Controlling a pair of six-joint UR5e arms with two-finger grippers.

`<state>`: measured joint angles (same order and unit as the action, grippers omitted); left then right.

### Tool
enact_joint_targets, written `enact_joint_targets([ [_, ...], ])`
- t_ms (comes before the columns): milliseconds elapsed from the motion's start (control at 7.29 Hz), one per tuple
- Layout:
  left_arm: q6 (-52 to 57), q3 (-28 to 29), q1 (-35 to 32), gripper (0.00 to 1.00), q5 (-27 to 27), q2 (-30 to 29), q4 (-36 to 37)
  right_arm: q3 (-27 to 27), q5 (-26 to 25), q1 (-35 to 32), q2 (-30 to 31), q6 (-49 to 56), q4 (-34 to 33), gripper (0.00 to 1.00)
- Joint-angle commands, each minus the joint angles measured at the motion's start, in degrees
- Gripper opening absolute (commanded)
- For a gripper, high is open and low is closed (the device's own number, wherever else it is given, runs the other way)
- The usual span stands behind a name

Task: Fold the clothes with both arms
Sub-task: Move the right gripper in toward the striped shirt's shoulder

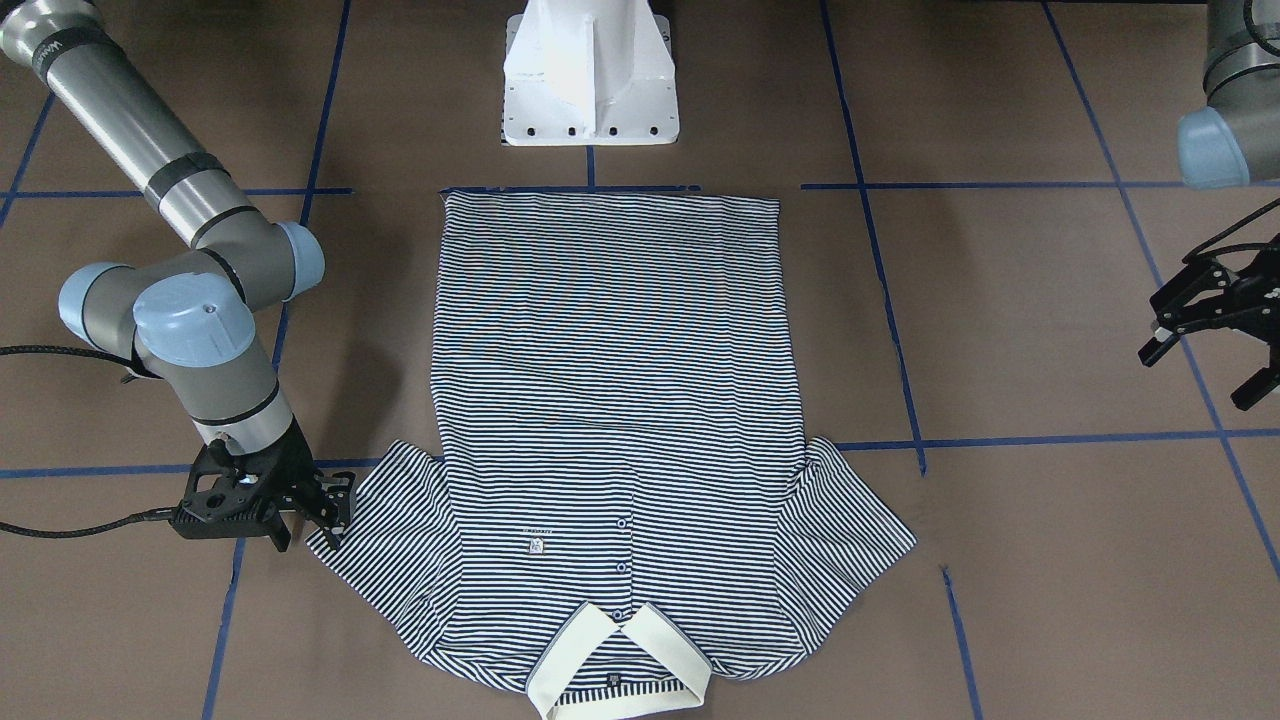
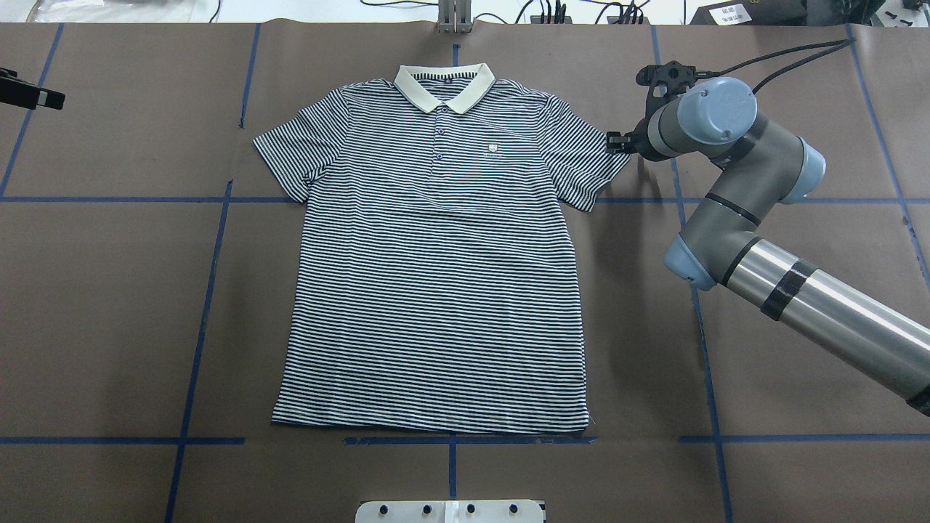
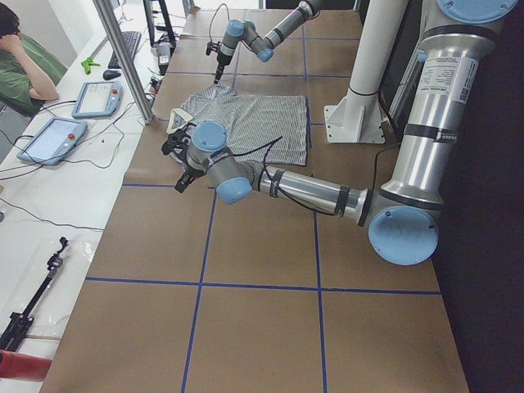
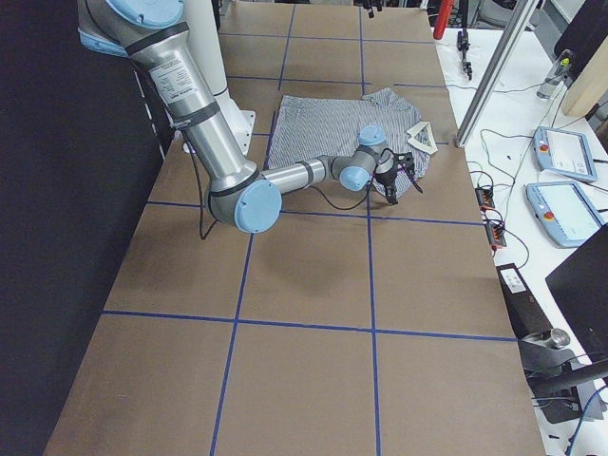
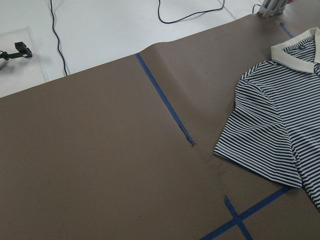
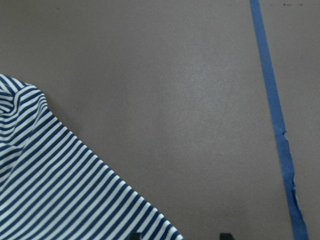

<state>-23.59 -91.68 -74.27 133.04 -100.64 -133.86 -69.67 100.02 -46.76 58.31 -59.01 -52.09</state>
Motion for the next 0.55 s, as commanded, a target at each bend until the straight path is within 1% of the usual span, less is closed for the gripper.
enact_joint_targets([
  [0, 0.12, -0.08, 0.00, 1.00, -0.06, 0.00, 0.00, -0.03, -0.17, 0.36, -0.04, -0.40, -0.03, 0.28],
  [137, 0.21, 0.01, 0.00, 1.00, -0.06, 0.00, 0.00, -0.03, -0.08, 0.36, -0.13, -0.49, -0.03, 0.00],
  [412, 0.21, -0.08, 0.00, 1.00, -0.06, 0.00, 0.00, -0.29, 0.00, 0.36, -0.30, -0.49, -0.03, 0.00],
])
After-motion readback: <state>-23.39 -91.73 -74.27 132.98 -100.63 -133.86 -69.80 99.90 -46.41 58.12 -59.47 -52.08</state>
